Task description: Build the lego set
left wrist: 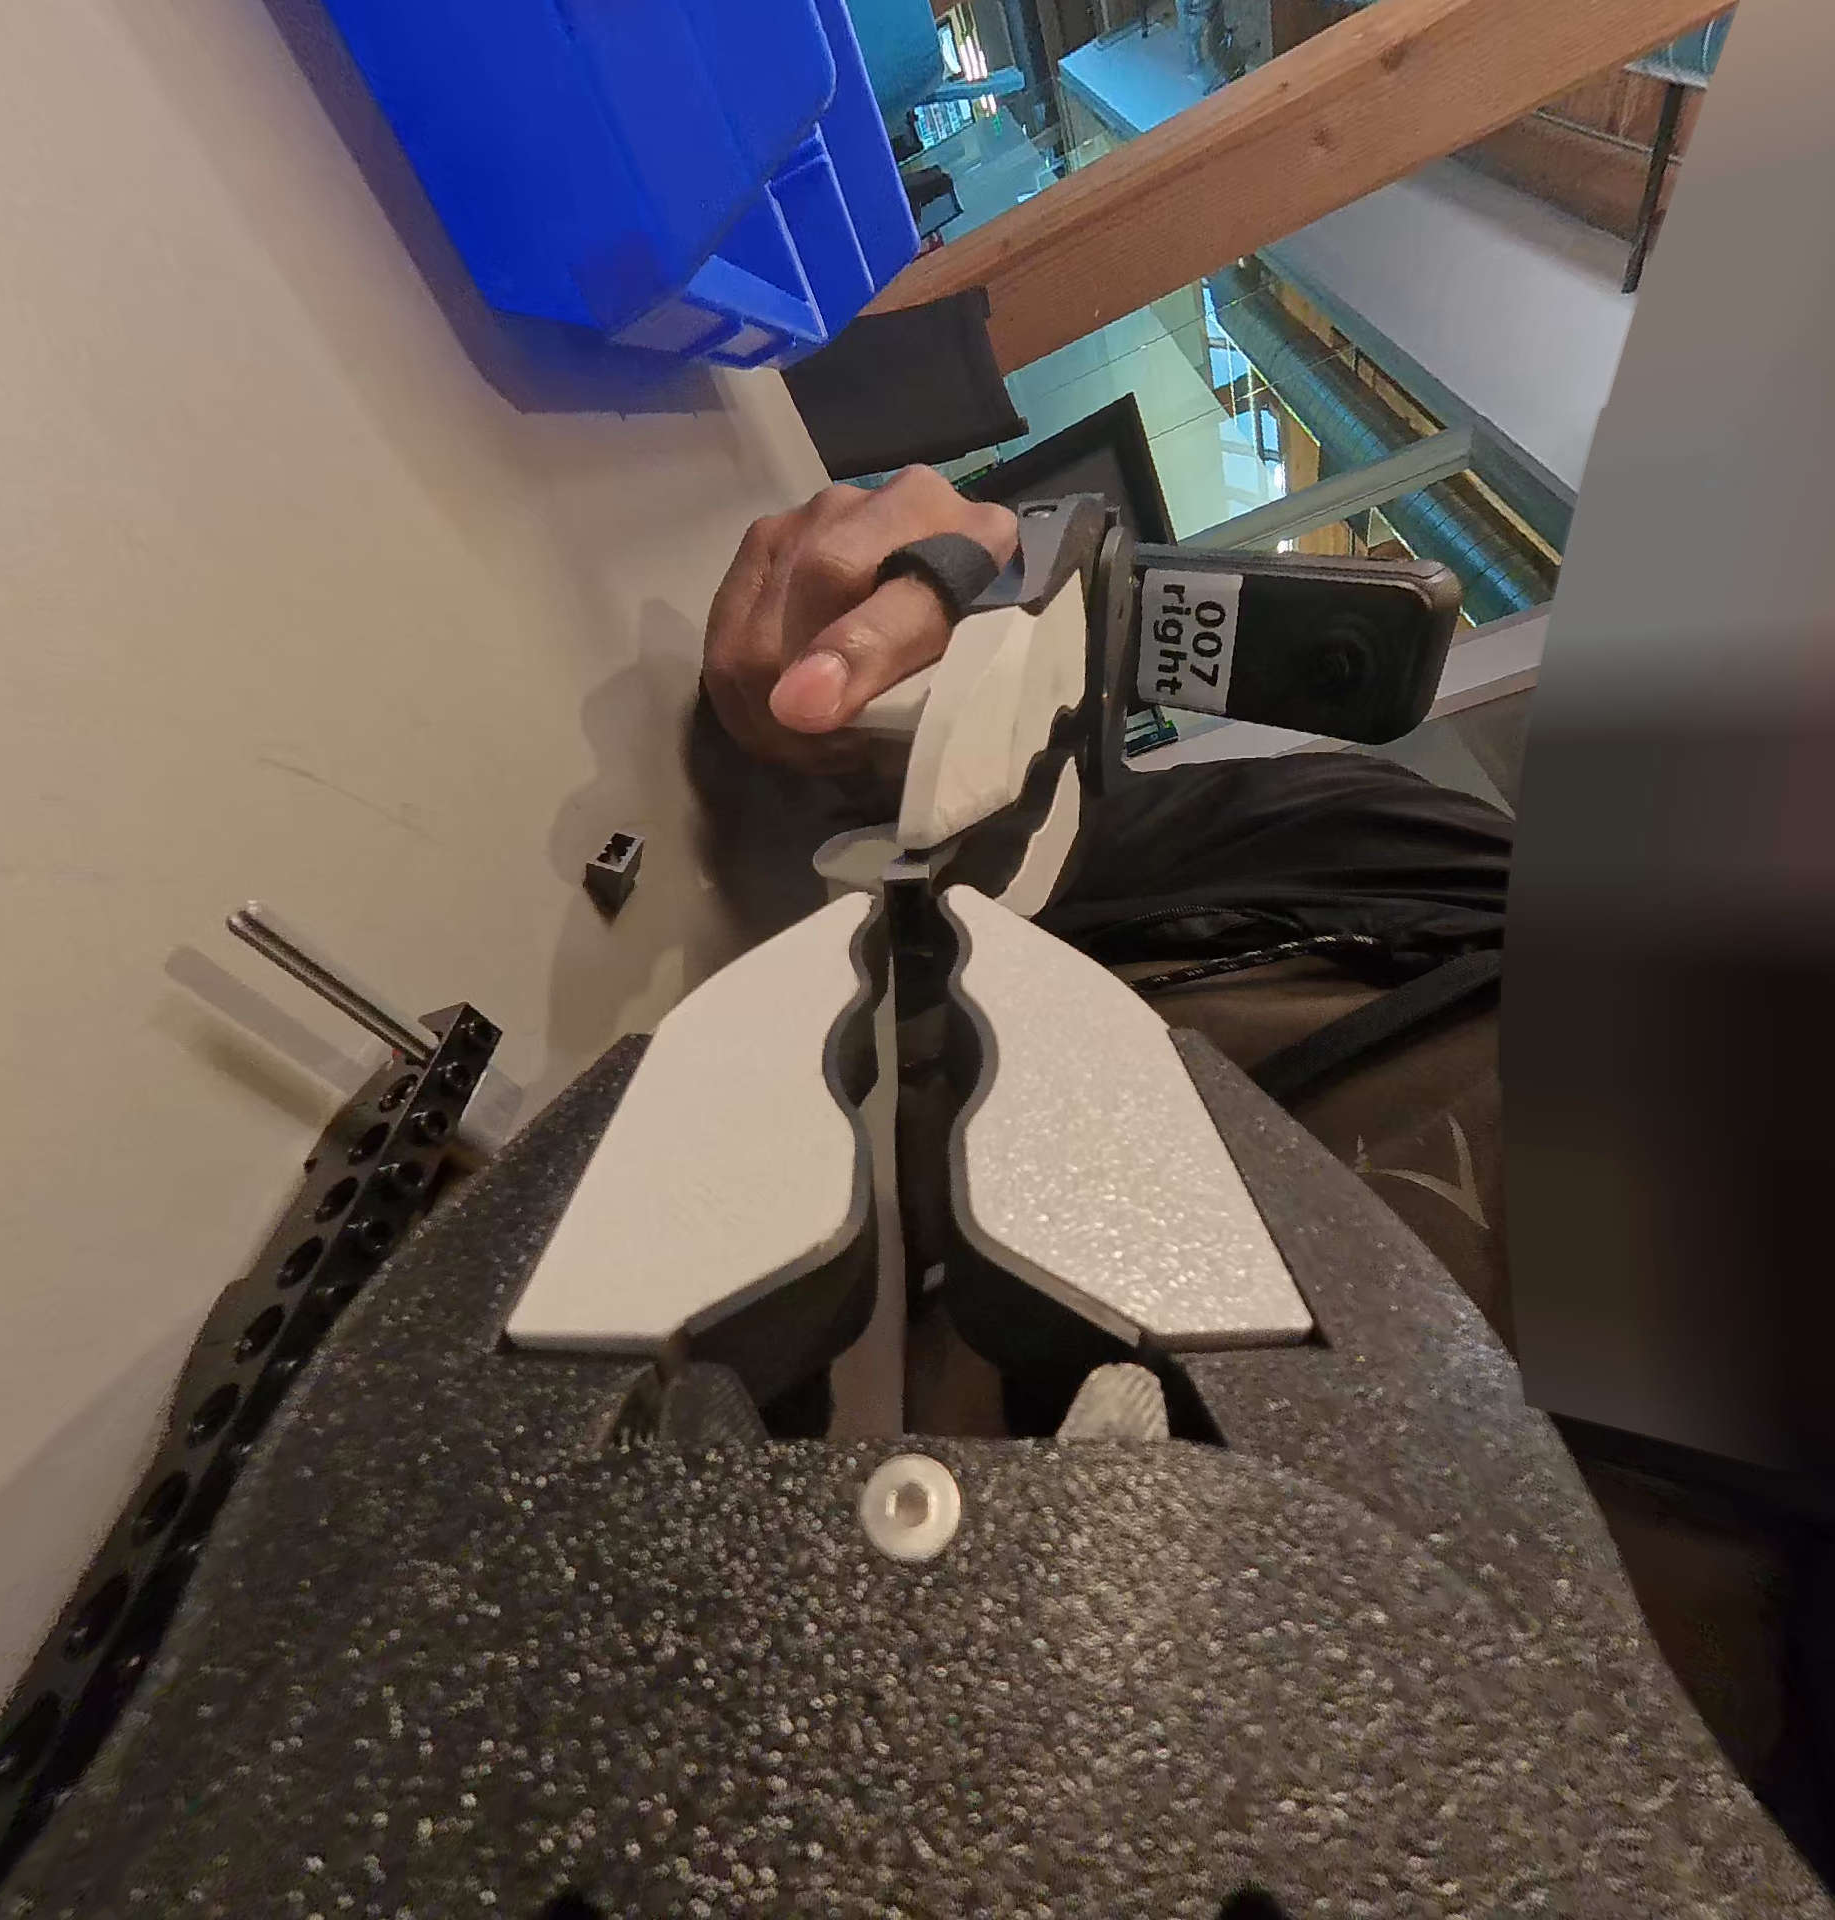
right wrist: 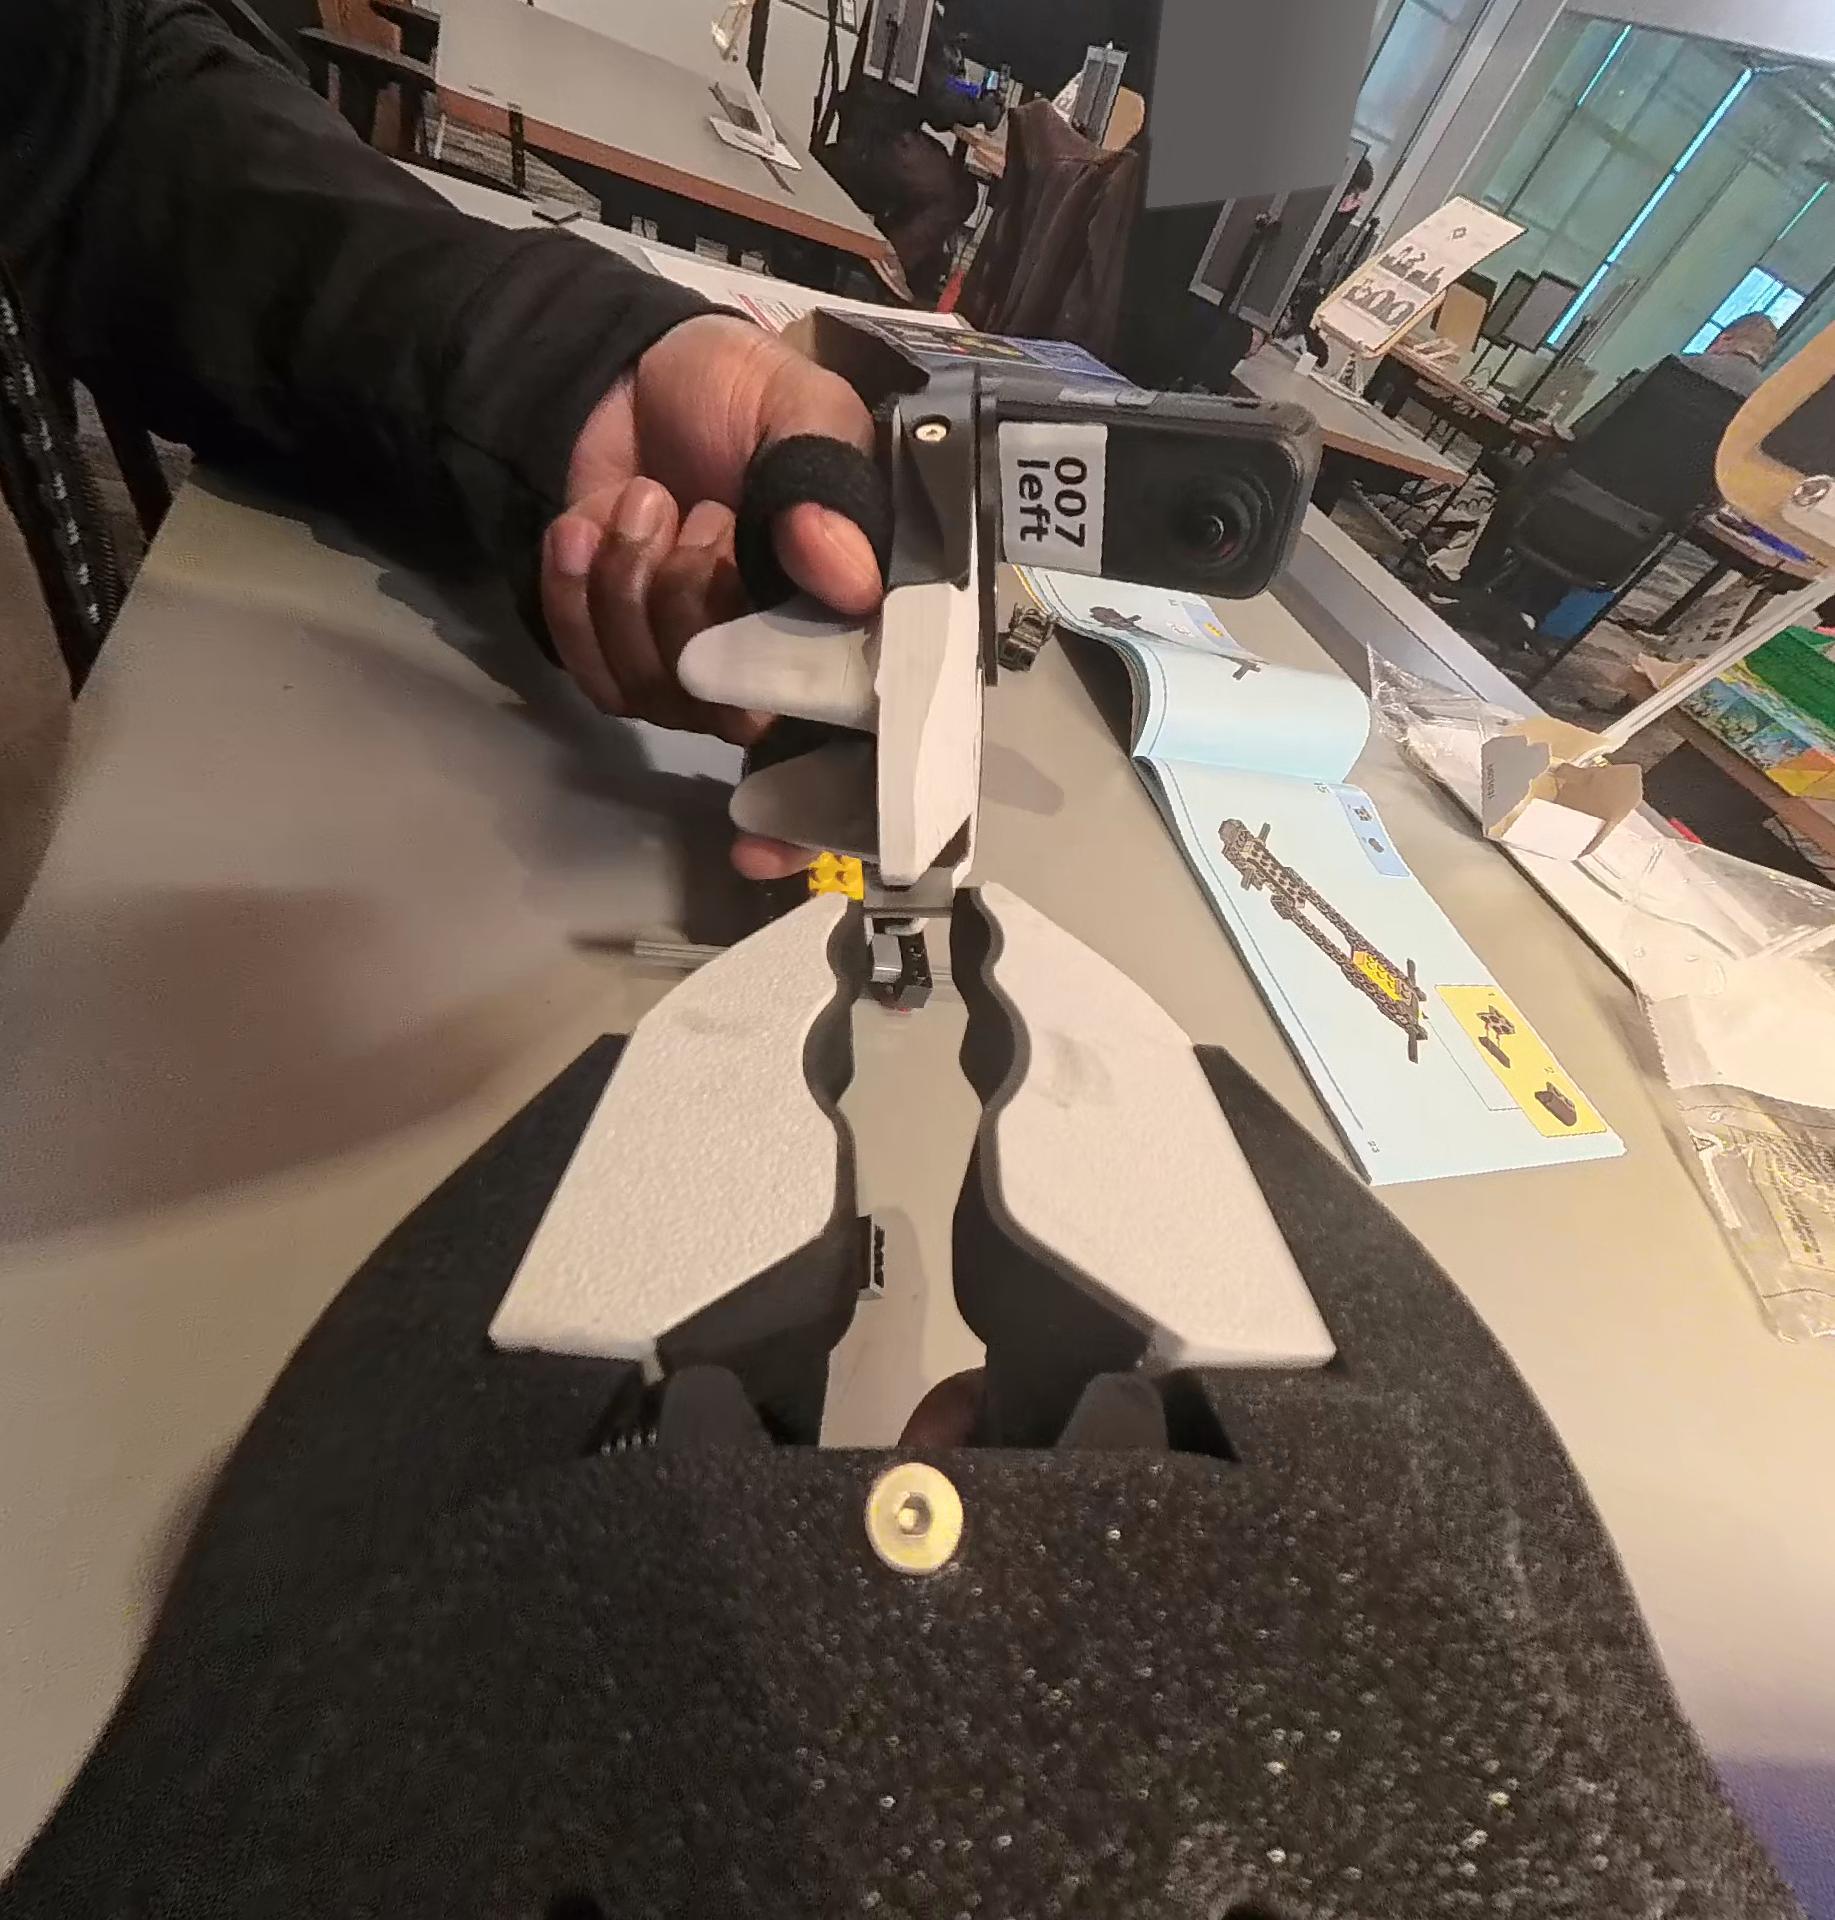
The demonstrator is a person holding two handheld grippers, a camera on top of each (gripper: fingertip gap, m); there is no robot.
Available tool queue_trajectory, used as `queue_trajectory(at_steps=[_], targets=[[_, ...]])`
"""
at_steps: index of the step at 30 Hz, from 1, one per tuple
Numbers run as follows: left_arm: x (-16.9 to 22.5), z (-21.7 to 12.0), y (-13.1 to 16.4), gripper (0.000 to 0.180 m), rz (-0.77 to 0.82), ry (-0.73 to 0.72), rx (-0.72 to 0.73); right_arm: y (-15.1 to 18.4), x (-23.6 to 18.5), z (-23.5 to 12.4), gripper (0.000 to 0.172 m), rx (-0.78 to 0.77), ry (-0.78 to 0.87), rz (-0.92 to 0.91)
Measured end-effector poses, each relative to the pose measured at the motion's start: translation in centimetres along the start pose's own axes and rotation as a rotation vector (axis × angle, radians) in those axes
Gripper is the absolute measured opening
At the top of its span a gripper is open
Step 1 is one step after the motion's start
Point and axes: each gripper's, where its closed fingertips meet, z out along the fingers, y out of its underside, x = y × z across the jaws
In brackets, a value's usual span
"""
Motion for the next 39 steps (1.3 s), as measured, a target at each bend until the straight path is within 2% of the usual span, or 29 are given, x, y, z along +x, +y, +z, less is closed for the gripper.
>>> queue_trajectory(at_steps=[5, 9, 12, 15, 18, 26, 31, 33, 35, 39], targets=[[0.2, 0.1, 0.1, 0.008, 0.003, 0.007, -0.008, -0.1, -0.1, -0.1, 0.016, 0.005, -0.013, 0.000], [0.0, -0.2, -0.1, 0.011, 0.098, -0.057, -0.024, 0.1, 0.2, -0.1, 0.016, -0.011, -0.011, 0.049], [-1.2, -1.9, -0.3, 0.044, 0.343, -0.279, -0.102, 0.8, 0.9, -0.1, 0.016, -0.051, 0.003, 0.100], [-3.5, -4.8, -0.3, 0.061, 0.673, -0.609, -0.247, 1.3, 1.2, -0.1, 0.015, -0.079, 0.002, 0.149], [-4.7, -5.8, 1.3, 0.065, 0.845, -0.749, -0.440, 1.7, 1.1, 0.1, 0.015, -0.103, -0.004, 0.158], [-6.5, -5.1, 3.0, 0.064, 1.039, -0.824, -0.705, 1.9, 0.8, 0.4, 0.016, -0.123, -0.023, 0.174], [-6.8, -4.9, 3.2, 0.064, 1.004, -0.738, -0.747, 2.0, 0.4, 0.4, 0.016, -0.136, -0.048, 0.188], [-7.6, -5.2, 3.3, 0.066, 1.004, -0.757, -0.794, 2.2, 0.3, 0.5, 0.016, -0.148, -0.055, 0.189], [-7.6, -5.1, 3.7, 0.056, 0.981, -0.725, -0.803, 2.5, 0.2, 0.5, 0.016, -0.172, -0.057, 0.189], [-7.5, -5.1, 3.9, 0.054, 0.992, -0.686, -0.792, 2.7, -0.2, 0.5, 0.016, -0.192, -0.086, 0.200]])
